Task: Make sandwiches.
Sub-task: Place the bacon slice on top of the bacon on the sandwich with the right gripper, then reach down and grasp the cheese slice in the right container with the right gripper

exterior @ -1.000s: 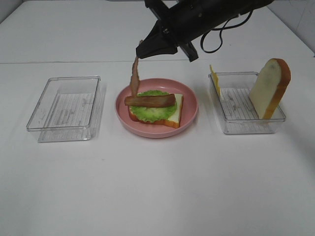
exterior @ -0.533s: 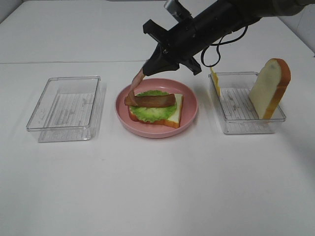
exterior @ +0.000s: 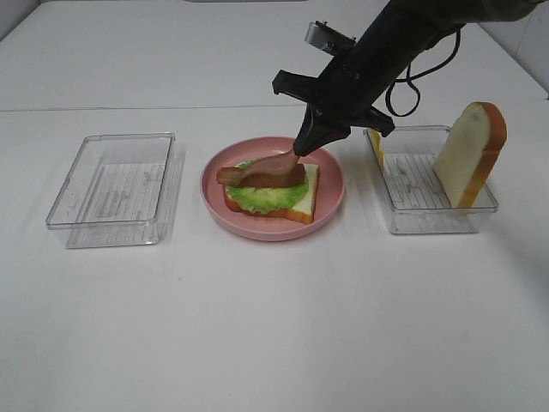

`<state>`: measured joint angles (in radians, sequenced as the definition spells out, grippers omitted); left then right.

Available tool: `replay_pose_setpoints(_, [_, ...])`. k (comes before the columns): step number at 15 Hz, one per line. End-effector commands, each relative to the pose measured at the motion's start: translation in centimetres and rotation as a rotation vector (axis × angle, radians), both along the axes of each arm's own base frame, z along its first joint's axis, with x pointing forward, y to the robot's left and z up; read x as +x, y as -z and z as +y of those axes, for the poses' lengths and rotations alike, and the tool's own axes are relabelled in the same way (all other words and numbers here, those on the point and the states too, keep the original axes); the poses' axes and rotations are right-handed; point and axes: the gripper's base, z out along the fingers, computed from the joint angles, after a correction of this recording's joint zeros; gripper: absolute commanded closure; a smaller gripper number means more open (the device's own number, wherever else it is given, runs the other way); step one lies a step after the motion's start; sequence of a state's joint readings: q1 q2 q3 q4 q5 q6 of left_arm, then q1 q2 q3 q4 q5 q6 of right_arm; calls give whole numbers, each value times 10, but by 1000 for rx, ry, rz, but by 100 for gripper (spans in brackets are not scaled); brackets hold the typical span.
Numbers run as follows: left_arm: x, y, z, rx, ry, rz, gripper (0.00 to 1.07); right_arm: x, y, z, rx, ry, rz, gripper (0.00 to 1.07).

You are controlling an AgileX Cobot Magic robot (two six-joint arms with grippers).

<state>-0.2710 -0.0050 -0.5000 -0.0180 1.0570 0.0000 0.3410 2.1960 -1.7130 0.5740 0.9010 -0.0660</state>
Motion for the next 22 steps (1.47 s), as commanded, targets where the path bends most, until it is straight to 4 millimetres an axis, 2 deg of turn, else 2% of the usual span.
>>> replay_pose_setpoints(1, [-2,0,0,-9,-2,-27,30,-2,-6,0,-3,-8,8,101])
replay_pose_setpoints(2, [-2,0,0,-9,-2,-27,30,-3,-7,0,-1,-8,10,82])
replay_pose_setpoints(3, [-2,0,0,-9,-2,-27,30,-3,-7,0,-1,-8,10,77])
replay_pose_setpoints(5, [-2,0,0,-9,-2,-27,30,-3,-7,0,5,-10,10,51])
replay_pose_setpoints(6, [-2,0,0,-9,-2,-27,30,-3,-8,1,8,-25,4,44])
replay_pose_setpoints(8, [-2,0,0,-9,-2,-27,30,-5,-16,1,13,-37,-11,43])
replay_pose_setpoints(9, [-2,0,0,-9,-2,-27,30,-8,-32,-1,20,-53,-51,43])
replay_pose_setpoints(14, [-2,0,0,-9,-2,-27,30,-14,-63,-11,-49,-50,-137,43])
replay_pose_setpoints(17, [-2,0,0,-9,-2,-27,30,-11,-66,-19,-147,1,-144,43])
replay_pose_setpoints(18, [-2,0,0,-9,-2,-27,30,-7,-66,-29,-257,32,-178,43])
replay_pose_setpoints(20, [-2,0,0,-9,-2,-27,30,0,-63,-36,-348,29,-213,43])
replay_pose_setpoints(22, [-2,0,0,-9,-2,-27,30,5,-57,-36,-368,30,-211,43])
